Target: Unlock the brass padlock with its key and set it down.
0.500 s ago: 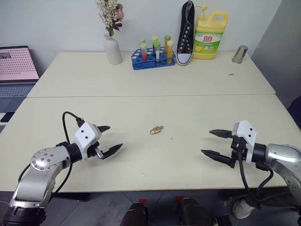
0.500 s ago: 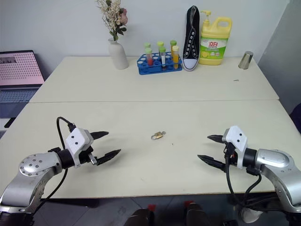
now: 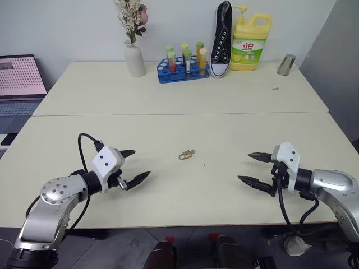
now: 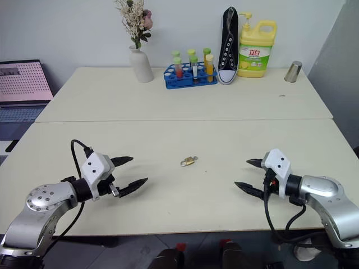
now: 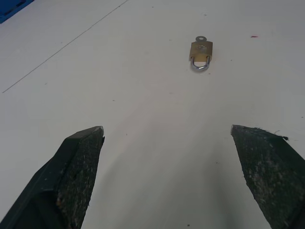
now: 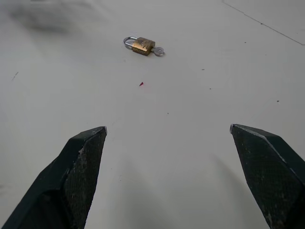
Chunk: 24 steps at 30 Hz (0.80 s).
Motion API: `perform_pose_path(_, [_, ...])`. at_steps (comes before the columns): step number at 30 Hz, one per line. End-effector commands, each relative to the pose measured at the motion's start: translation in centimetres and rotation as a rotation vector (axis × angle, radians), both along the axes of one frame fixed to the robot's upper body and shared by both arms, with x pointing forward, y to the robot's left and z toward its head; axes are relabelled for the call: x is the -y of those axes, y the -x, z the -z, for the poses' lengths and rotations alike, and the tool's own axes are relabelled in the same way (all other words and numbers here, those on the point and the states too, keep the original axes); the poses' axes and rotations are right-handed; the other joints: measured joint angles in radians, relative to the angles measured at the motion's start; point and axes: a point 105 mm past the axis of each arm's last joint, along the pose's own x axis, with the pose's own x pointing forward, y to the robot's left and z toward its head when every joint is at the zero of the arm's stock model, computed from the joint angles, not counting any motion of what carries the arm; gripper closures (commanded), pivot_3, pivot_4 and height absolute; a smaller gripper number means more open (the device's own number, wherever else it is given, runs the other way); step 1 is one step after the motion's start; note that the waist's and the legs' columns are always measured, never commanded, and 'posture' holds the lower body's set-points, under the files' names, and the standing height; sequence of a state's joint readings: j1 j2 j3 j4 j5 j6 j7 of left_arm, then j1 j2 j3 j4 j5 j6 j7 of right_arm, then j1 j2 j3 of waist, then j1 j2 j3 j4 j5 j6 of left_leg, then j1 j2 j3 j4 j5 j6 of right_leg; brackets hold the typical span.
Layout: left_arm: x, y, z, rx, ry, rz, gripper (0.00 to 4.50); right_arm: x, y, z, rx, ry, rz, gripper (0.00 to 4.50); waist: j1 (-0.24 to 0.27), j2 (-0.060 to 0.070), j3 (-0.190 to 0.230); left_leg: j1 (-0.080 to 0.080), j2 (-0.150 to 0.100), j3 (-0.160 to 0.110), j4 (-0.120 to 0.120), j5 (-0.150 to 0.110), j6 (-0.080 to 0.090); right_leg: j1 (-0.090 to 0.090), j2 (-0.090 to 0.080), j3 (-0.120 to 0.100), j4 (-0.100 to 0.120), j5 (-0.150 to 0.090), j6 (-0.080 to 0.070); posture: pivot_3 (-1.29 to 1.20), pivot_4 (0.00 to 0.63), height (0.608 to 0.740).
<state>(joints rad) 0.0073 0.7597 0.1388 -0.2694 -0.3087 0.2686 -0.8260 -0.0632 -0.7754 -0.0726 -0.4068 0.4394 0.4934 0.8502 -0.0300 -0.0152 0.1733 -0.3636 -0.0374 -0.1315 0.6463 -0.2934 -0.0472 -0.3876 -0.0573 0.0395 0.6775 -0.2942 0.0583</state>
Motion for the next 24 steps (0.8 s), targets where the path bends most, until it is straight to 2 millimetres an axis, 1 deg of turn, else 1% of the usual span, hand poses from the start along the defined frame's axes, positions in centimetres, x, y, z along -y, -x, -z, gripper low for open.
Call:
perform_pose_path(1, [1.1, 0.1, -1.2, 0.041, 0.020, 0.074, 0.00, 0.2, -0.8, -1.6, 0.095, -0.005, 0.048, 0.14, 0.000, 0.000, 0.000, 0.000, 0.000, 0.000, 0.000, 0.000, 0.000, 0.000, 0.000, 0.000, 0.000, 0.000, 0.000, 0.00, 0.150, 0.740])
perform_pose_path(2, [1.4, 0.1, -1.4, 0.049, 0.046, 0.089, 0.00, 0.2, -0.8, -1.5, 0.094, -0.003, 0.049, 0.14, 0.000, 0.000, 0.000, 0.000, 0.000, 0.000, 0.000, 0.000, 0.000, 0.000, 0.000, 0.000, 0.000, 0.000, 0.000, 0.00, 0.150, 0.740])
perform_pose_path(6, [1.7, -0.1, -1.8, 0.092, 0.045, 0.104, 0.00, 0.0, -0.7, -1.4, 0.093, -0.015, 0.039, 0.14, 0.000, 0.000, 0.000, 0.000, 0.000, 0.000, 0.000, 0.000, 0.000, 0.000, 0.000, 0.000, 0.000, 0.000, 0.000, 0.00, 0.150, 0.740])
perform_pose_path(10, [1.5, -0.1, -0.8, 0.022, 0.054, 0.088, 0.00, -0.3, -0.6, -1.3, 0.089, -0.028, 0.047, 0.14, 0.000, 0.000, 0.000, 0.000, 0.000, 0.000, 0.000, 0.000, 0.000, 0.000, 0.000, 0.000, 0.000, 0.000, 0.000, 0.00, 0.150, 0.740])
perform_pose_path(12, [1.7, -0.5, -0.9, 0.041, 0.072, 0.085, 0.00, -0.5, -0.6, -1.2, 0.084, -0.034, 0.042, 0.14, 0.000, 0.000, 0.000, 0.000, -0.001, 0.000, 0.000, 0.000, 0.000, 0.000, 0.000, 0.000, 0.000, 0.000, 0.000, 0.00, 0.150, 0.740])
perform_pose_path(14, [1.8, -1.5, -0.7, 0.065, 0.053, 0.048, 0.00, -0.7, -0.7, -1.4, 0.067, -0.062, 0.040, 0.14, 0.001, 0.000, 0.000, 0.000, -0.001, 0.000, 0.000, 0.000, 0.000, 0.000, 0.000, 0.000, 0.000, 0.000, 0.000, 0.00, 0.150, 0.740])
perform_pose_path(16, [2.7, -2.2, 0.0, 0.049, 0.045, 0.046, 0.00, -0.8, -0.4, -1.2, 0.036, -0.044, 0.026, 0.14, 0.001, 0.000, 0.000, 0.000, -0.001, 0.000, 0.000, 0.000, 0.000, 0.000, 0.000, 0.000, 0.000, 0.000, 0.000, 0.00, 0.150, 0.740])
perform_pose_path(18, [3.5, -3.3, 0.2, 0.058, 0.069, 0.016, 0.00, -1.3, 0.0, -1.3, 0.016, -0.047, 0.001, 0.14, 0.002, 0.000, 0.000, 0.000, -0.002, 0.000, 0.001, 0.000, 0.000, 0.000, 0.000, 0.000, 0.000, 0.000, 0.000, 0.00, 0.150, 0.740])
perform_pose_path(20, [5.1, -4.2, 0.3, 0.071, 0.079, 0.050, 0.00, -1.6, 0.1, -1.6, 0.036, -0.048, 0.000, 0.14, 0.002, 0.000, 0.000, 0.000, -0.002, 0.000, 0.001, 0.000, 0.000, 0.000, 0.000, 0.000, 0.000, 0.000, 0.000, 0.00, 0.150, 0.740])
perform_pose_path(21, [5.5, -4.4, 0.3, 0.073, 0.078, 0.064, 0.00, -1.8, 0.1, -1.7, 0.042, -0.047, 0.003, 0.14, 0.003, 0.000, 0.000, 0.000, -0.003, 0.000, 0.001, 0.000, 0.000, 0.000, 0.000, 0.000, 0.000, 0.000, 0.000, 0.00, 0.150, 0.740])
perform_pose_path(24, [7.8, -5.7, 0.9, 0.021, 0.105, 0.104, 0.00, -2.2, 0.4, -1.7, 0.051, -0.047, 0.000, 0.14, 0.003, -0.001, 0.000, 0.000, -0.003, 0.000, 0.001, 0.000, -0.001, 0.000, 0.000, -0.001, 0.000, 0.000, 0.000, 0.00, 0.150, 0.740])
